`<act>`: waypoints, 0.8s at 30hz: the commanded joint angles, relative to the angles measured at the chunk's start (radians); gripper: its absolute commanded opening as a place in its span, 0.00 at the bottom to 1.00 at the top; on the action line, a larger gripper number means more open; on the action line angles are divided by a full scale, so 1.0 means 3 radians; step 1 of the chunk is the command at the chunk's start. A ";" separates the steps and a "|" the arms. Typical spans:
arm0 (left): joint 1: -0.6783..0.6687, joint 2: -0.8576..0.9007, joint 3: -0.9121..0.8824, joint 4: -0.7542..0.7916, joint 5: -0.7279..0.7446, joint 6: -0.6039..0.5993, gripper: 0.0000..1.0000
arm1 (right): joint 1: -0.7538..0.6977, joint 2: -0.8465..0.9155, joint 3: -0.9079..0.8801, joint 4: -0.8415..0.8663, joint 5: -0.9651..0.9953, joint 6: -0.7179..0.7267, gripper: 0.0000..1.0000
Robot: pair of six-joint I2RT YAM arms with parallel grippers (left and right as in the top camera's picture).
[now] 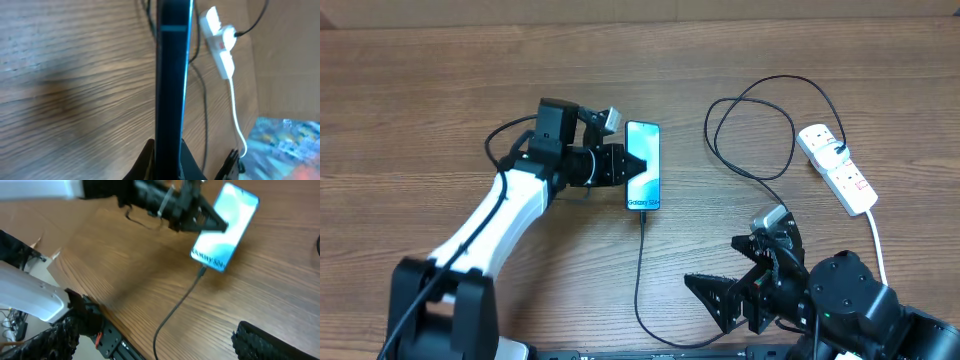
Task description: Plug charger to phone and switch on socket
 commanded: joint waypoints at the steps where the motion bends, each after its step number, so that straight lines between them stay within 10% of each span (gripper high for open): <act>1: 0.0010 0.0320 0.0088 0.0023 0.0420 0.0365 0.04 | -0.0008 0.0018 0.0061 0.0034 0.0020 0.0003 1.00; 24: 0.0197 0.1245 0.0086 -0.0005 0.0291 0.0282 0.04 | -0.0008 0.0474 0.0061 0.0006 0.0018 0.0004 1.00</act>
